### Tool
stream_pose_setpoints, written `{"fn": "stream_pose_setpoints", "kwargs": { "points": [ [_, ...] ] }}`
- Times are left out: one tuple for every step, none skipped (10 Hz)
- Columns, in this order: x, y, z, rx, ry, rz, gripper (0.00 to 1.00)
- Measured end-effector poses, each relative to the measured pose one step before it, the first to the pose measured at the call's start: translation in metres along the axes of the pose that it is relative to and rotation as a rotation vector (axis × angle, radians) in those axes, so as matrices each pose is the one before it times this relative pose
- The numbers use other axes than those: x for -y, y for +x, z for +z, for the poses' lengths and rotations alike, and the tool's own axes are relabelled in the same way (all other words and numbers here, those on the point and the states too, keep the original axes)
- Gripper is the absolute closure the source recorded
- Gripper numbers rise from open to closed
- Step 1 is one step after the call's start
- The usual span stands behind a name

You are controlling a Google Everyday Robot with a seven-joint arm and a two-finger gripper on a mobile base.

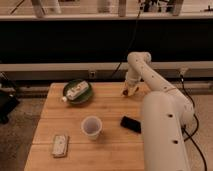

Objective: Place the pepper in the ceramic cup

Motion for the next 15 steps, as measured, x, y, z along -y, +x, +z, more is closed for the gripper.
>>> {"fn": "stream_pose_setpoints", "kwargs": {
  "points": [
    [0.00071,-0.00232,-0.00206,0.00558,-0.00008,-0.00201,1.00],
    [0.00613,-0.02812,-0.02443,0.06303,0.01627,-0.02376,1.00],
    [0.00222,-0.01088,-0.00748,0.02564,0.01092,-0.01278,1.00],
    [0.00038,-0.00784,-0.00188,0.01972,0.00466,-0.01612,1.00],
    [-0.00022,-0.00568,-0.00082,0.01814,0.00470,-0.01369,1.00],
    [0.00045,-0.00325,-0.00122,0.00996,0.00654,-0.00824,1.00],
    [0.00036,-0.00719,-0.00177,0.01554,0.00755,-0.01428,1.00],
    [-0.00033,-0.00614,-0.00105,0.01087,0.00231,-0.01205,1.00],
    [-0.00041,-0.00462,-0.00165,0.00612,0.00096,-0.01083,1.00],
    [-0.00081,-0.00737,-0.00414,0.00534,0.00025,-0.01722,1.00],
    [-0.00040,-0.00680,-0.00463,0.00480,0.00167,-0.01341,1.00],
    [-0.00104,-0.00672,-0.00401,0.00460,0.00022,-0.01191,1.00],
    [-0.00154,-0.01033,-0.00481,0.00462,0.00149,-0.01629,1.00],
    [-0.00283,-0.01241,-0.00374,0.00358,0.00020,-0.01407,1.00],
    [-0.00323,-0.00897,-0.00171,0.00247,-0.00207,-0.00712,1.00]
  ]
}}
